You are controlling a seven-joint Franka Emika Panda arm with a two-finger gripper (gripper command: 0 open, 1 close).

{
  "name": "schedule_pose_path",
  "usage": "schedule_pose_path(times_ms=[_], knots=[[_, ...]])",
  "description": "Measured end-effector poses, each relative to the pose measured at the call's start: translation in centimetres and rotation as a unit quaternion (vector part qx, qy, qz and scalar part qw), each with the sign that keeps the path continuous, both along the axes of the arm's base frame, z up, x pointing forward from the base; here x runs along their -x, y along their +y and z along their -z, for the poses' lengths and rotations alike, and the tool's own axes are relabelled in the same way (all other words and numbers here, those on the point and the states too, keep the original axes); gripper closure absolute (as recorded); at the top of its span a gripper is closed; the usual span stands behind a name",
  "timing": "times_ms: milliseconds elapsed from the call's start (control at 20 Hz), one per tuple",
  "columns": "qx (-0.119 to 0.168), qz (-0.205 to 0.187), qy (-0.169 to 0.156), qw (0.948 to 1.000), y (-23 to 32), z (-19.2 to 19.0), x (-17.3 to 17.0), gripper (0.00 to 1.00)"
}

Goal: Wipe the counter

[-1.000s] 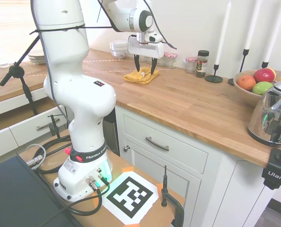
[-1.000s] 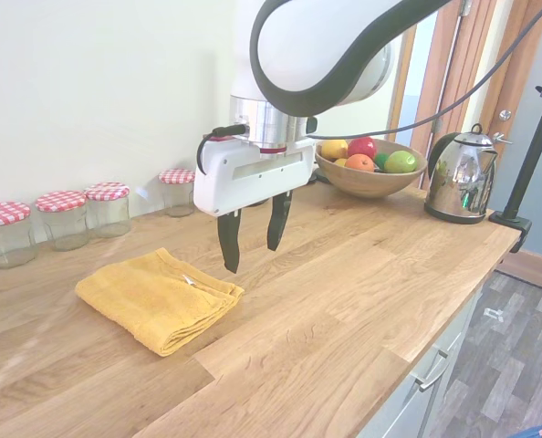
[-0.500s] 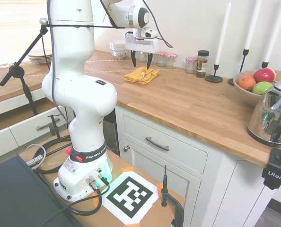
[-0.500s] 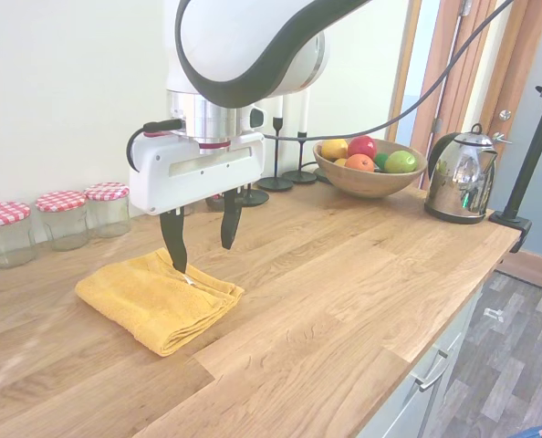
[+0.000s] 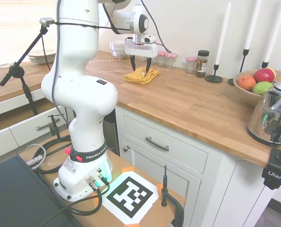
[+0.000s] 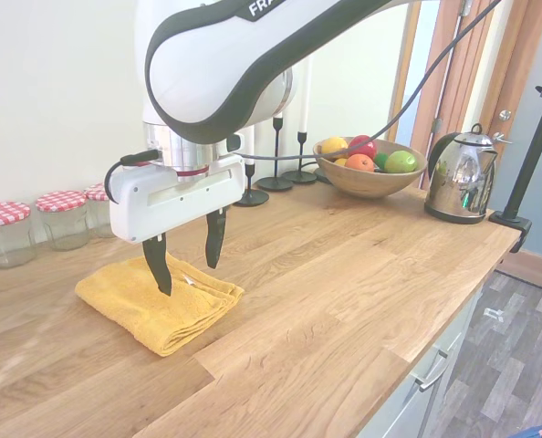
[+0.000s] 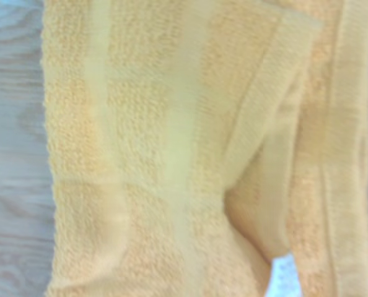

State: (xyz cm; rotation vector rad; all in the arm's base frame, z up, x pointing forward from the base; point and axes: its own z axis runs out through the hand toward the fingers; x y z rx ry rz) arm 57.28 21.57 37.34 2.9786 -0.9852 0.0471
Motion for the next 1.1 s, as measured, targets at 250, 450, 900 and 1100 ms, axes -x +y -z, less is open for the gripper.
schedule_pose_path(times_ms=[250, 450, 900, 1100], knots=[[0.001, -0.008, 0.003, 1.0, 1.4, 1.2, -0.6, 0.0], [0.002, -0.01, 0.006, 0.9999, 2.2, 2.0, -0.8, 0.0], [0.003, -0.008, 0.013, 0.9999, 2.1, 4.0, -1.1, 0.0], [0.003, -0.009, 0.013, 0.9999, 2.1, 4.0, -1.1, 1.0]])
